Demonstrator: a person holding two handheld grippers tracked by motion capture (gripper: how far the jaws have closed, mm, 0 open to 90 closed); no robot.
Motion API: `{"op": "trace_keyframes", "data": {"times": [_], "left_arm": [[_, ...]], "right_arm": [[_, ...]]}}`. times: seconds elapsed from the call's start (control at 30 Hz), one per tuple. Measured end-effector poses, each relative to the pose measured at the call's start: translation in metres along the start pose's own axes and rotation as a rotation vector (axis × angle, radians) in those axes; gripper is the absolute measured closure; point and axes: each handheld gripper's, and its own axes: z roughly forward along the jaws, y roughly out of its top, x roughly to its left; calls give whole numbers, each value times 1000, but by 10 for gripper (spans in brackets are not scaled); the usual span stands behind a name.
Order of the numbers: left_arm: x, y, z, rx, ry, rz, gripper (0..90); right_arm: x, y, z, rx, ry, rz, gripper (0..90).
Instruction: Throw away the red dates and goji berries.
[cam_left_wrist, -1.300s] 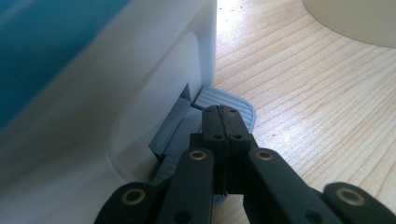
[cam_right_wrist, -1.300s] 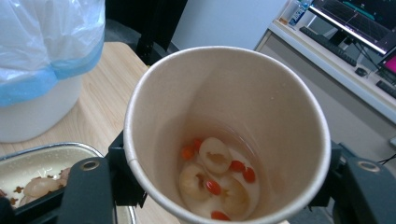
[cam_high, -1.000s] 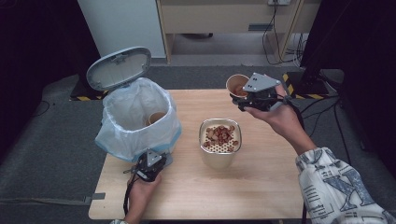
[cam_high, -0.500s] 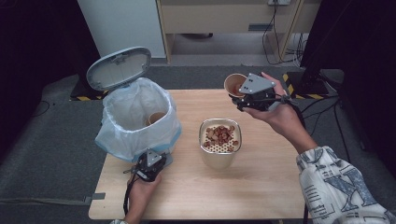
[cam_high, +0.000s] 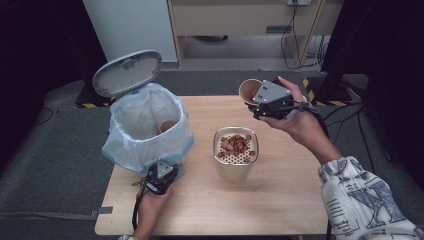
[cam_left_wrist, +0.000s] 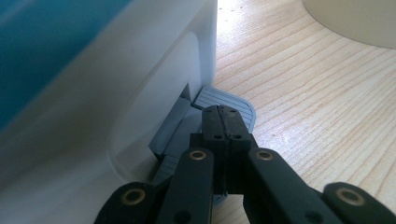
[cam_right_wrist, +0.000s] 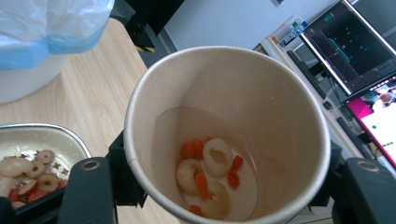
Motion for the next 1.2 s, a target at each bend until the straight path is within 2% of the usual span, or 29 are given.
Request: {"op": "trace_keyframes", "data": {"times": [0.37,0.4,0.47,0.67,1.2], "left_arm": [[0,0,0,0,1,0,897],[0,0,0,1,0,0,897],[0,0,0,1,1,0,897],[0,0,0,0,0,0,897],[0,0,0,1,-2,-2,897]], "right_arm": [[4,6,1,21,-14,-85,339],[6,8,1,26,-15,-107,339],[7,9,1,27,-14,-120,339],[8,10,1,26,-10,-126,339],[5,16,1,62,-39,-231,339]]}}
